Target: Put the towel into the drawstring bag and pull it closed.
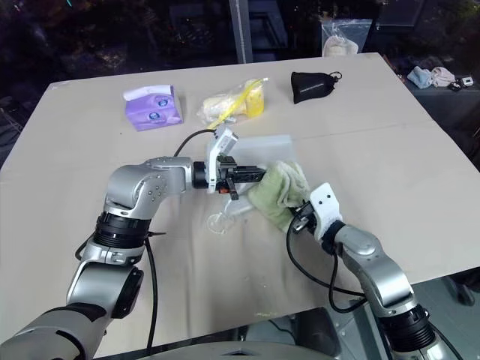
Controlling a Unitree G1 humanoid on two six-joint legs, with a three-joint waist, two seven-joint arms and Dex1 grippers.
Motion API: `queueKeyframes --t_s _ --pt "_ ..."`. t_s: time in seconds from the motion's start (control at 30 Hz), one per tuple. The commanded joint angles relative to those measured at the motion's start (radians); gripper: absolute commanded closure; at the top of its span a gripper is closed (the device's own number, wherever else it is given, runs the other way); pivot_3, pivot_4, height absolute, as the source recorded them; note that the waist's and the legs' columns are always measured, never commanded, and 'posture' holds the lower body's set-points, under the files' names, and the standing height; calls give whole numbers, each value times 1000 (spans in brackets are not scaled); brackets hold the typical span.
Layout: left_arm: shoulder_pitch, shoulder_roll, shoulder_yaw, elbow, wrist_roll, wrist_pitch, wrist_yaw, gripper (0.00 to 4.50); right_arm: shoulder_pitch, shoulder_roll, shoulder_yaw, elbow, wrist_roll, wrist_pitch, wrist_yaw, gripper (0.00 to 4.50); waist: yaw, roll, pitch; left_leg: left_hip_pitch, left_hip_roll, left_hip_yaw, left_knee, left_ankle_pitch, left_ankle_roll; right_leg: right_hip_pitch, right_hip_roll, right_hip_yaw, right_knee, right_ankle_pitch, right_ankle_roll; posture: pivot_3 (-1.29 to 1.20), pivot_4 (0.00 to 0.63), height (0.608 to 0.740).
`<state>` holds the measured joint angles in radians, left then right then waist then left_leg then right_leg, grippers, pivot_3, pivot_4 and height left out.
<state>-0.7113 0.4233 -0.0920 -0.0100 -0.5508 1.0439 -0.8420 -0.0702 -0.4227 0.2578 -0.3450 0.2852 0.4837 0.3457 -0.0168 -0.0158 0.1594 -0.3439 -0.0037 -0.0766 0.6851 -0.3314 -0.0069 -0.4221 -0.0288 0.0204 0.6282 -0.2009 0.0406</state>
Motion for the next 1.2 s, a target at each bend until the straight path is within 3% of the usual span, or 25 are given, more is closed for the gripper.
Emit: queueKeyframes --t_s 0.03,0.23,0.53,1.2 --pt "-15 -7 76 -51 -41 -2 32 4462 23 -61 70 84 -127 35 14 4500 1 0 -1 0 0 0 0 0 0 0 0 0 0 0 0 0 150 740" --pt "13 -5 70 -84 -44 -10 45 4462 -59 -137 112 47 -340 -76 -14 4500 6 -1 -1 9 -2 -3 0 -2 3 10 -1 -2 1 0 0 0 150 740" --pt "31 -66 37 -119 -49 3 91 4462 -217 -163 310 141 -687 -175 34 4500 0 -1 -1 9 -3 -2 0 1 -2 9 -2 -1 2 0 0 0 150 740" --pt "25 -159 81 -116 -51 -33 224 4462 -288 -155 314 174 -952 -387 115 4500 0 -1 -1 10 -3 -1 -1 1 -3 9 -2 1 1 0 0 0 150 740"
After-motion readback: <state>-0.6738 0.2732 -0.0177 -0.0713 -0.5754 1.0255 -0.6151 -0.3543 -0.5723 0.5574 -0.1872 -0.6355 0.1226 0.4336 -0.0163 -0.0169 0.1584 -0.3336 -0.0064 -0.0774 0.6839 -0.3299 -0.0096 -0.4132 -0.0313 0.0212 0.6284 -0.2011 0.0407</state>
